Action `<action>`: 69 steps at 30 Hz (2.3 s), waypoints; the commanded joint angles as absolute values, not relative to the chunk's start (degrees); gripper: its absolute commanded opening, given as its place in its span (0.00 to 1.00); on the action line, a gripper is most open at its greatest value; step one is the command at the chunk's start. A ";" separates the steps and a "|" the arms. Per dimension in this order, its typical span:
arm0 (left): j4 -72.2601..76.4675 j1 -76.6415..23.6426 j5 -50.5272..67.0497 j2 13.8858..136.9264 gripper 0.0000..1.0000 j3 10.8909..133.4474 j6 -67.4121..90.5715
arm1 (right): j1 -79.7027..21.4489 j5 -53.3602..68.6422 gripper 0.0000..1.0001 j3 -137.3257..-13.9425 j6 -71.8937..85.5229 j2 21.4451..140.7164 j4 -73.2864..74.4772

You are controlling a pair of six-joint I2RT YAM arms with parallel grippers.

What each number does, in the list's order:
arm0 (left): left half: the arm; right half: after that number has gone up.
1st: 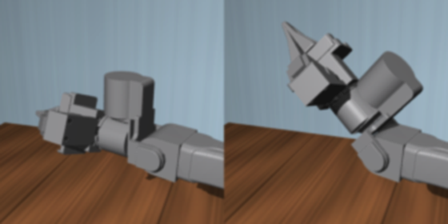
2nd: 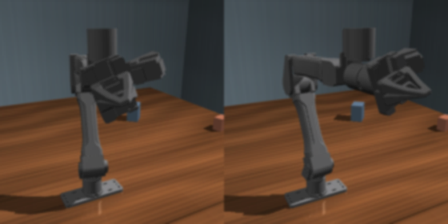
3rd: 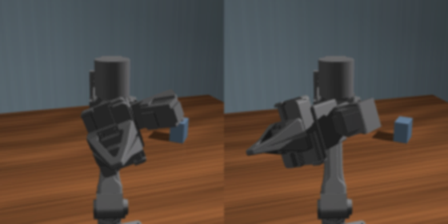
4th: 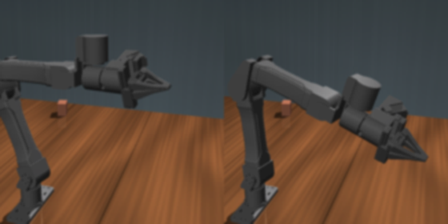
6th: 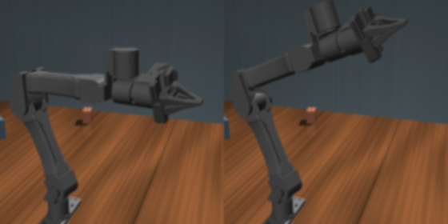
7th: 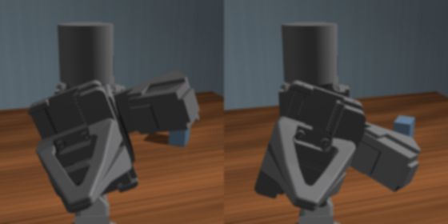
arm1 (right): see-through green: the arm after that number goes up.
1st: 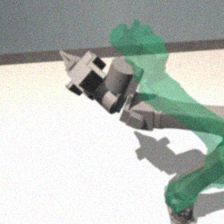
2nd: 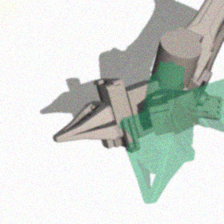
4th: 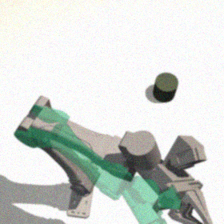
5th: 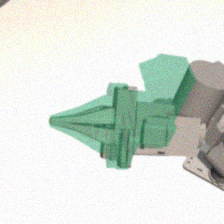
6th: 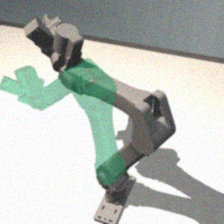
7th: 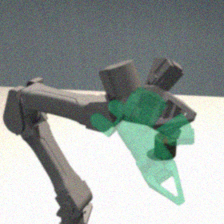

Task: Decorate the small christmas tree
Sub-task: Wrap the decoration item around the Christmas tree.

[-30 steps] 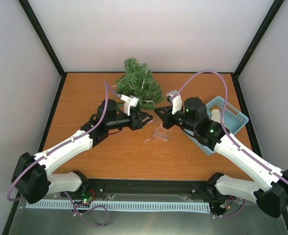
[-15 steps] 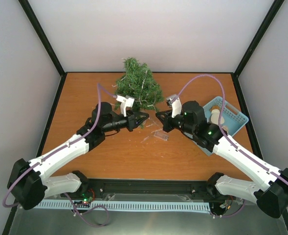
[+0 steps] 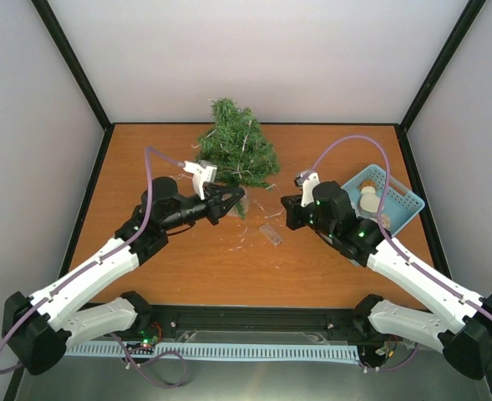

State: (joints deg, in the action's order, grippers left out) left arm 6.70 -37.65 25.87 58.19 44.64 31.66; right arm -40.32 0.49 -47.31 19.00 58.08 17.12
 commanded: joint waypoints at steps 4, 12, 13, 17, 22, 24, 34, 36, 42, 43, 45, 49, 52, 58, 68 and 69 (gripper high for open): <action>-3.08 -37.35 16.34 54.00 0.01 49.12 26.85 | -40.34 -5.22 0.03 -45.70 19.33 55.45 17.81; -7.21 -37.35 12.19 54.31 0.01 50.21 25.34 | -40.34 3.22 0.03 -44.71 16.99 49.26 8.42; -7.44 -37.35 11.87 54.47 0.01 50.24 25.10 | -40.34 3.94 0.03 -44.68 17.05 48.62 7.64; -9.95 -37.35 8.96 54.95 0.01 50.85 24.24 | -40.34 1.55 0.03 -45.58 17.27 46.96 8.02; -11.24 -37.35 7.39 54.21 0.01 50.73 24.26 | -40.34 -5.39 0.03 -46.18 16.63 44.65 8.58; -13.02 -37.35 7.38 53.70 0.01 51.12 24.38 | -40.34 -7.04 0.03 -46.32 16.42 43.21 8.21; -12.25 -37.35 16.02 48.78 0.01 50.56 23.34 | -40.34 -20.72 0.03 -47.34 12.53 38.47 6.97; -8.51 -37.31 20.26 47.67 0.01 49.36 23.39 | -40.34 -19.93 0.03 -47.47 12.23 38.69 6.92; -9.05 -37.31 24.84 48.16 0.12 47.37 23.67 | -40.34 -20.02 0.03 -47.11 12.35 40.07 6.68; -9.60 -37.35 24.80 48.36 0.19 46.88 22.82 | -40.34 -19.66 0.03 -47.11 12.40 40.38 6.68; -9.90 -37.35 23.86 48.35 0.32 45.01 21.58 | -40.34 -18.36 0.03 -47.20 12.83 41.26 6.74; -6.76 -37.35 24.76 48.05 0.38 39.85 18.75 | -40.34 -15.99 0.03 -47.20 14.20 42.72 6.68; -2.92 -37.41 24.07 49.24 0.37 35.50 18.42 | -40.33 -14.34 0.03 -47.20 15.20 43.18 6.19; 8.16 -38.23 21.60 56.27 0.37 27.91 18.33 | -40.34 -13.94 0.03 -47.67 15.43 43.42 5.96; 19.21 -42.97 14.25 70.44 0.43 26.59 26.91 | -40.30 -13.12 0.03 -47.73 15.98 44.23 5.53; 20.51 -43.44 13.76 71.67 0.45 26.35 28.38 | -40.29 -13.01 0.03 -47.73 16.03 44.34 5.54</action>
